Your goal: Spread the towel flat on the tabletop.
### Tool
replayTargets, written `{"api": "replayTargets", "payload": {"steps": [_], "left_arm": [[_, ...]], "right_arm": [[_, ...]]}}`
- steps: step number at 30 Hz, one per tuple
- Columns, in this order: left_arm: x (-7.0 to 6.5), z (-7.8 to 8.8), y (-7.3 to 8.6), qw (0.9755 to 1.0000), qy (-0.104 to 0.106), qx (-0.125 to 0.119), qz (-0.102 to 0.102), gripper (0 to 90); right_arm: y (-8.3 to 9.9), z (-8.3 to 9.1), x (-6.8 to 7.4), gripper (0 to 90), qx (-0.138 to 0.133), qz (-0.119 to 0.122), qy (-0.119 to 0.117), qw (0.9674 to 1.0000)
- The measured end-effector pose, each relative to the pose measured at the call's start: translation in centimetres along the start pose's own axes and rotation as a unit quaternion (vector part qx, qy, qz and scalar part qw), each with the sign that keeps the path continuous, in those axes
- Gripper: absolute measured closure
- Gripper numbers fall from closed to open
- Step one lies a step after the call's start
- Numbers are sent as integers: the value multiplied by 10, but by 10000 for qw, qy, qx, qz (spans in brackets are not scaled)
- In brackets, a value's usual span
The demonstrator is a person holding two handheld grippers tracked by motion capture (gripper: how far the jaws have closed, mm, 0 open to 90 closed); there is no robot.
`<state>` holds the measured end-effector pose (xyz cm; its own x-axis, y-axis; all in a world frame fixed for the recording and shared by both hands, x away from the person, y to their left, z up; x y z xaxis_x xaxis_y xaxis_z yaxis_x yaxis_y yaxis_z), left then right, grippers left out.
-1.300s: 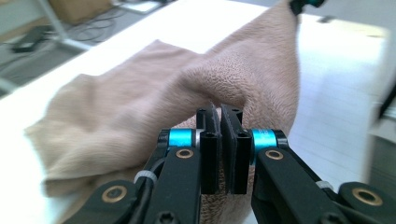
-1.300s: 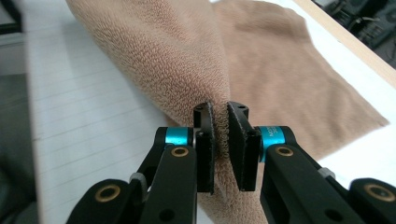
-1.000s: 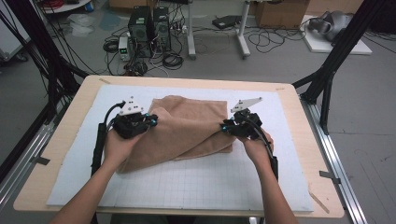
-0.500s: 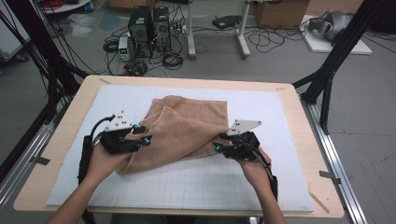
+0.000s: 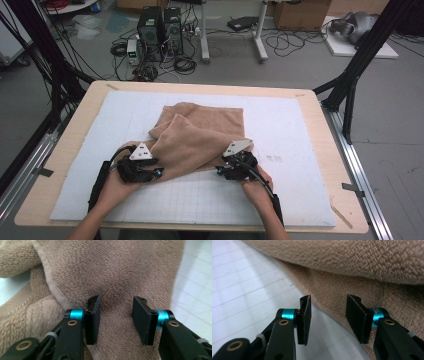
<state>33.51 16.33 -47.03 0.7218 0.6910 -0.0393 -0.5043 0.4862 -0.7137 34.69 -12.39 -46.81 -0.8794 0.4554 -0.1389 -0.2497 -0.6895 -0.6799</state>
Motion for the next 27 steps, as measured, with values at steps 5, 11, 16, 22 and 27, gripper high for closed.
{"api": "replayTargets", "payload": {"steps": [5,11,16,22,27], "left_arm": [[1,-4,-4,9999,-131,-19,8,737],[-5,0,-8,9998,-165,-99,32,835],[-13,25,-22,9986,-9,-533,35,841],[-27,62,-48,9939,58,-1087,-155,851],[-32,76,-62,9915,58,-1288,-187,852]], "right_arm": [[-1,-9,-1,708,105,44,338,9994],[0,-7,-5,889,137,103,261,9995],[4,6,-5,896,61,138,49,9999],[7,39,-3,900,-219,151,-21,9996],[16,69,-6,897,-393,47,78,9992]]}}
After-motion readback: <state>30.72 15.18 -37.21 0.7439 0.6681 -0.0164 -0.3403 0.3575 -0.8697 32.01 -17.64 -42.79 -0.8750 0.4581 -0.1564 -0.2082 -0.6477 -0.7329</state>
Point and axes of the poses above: each handheld gripper's, and its own axes: z roughly backward along the jaws, y roughly out of its underside, x roughly to its left, the point moved 5 cm from there along -z, roughly forward along the jaws, and after that the axes turned 7 degrees about z, right-handed, at the moved point
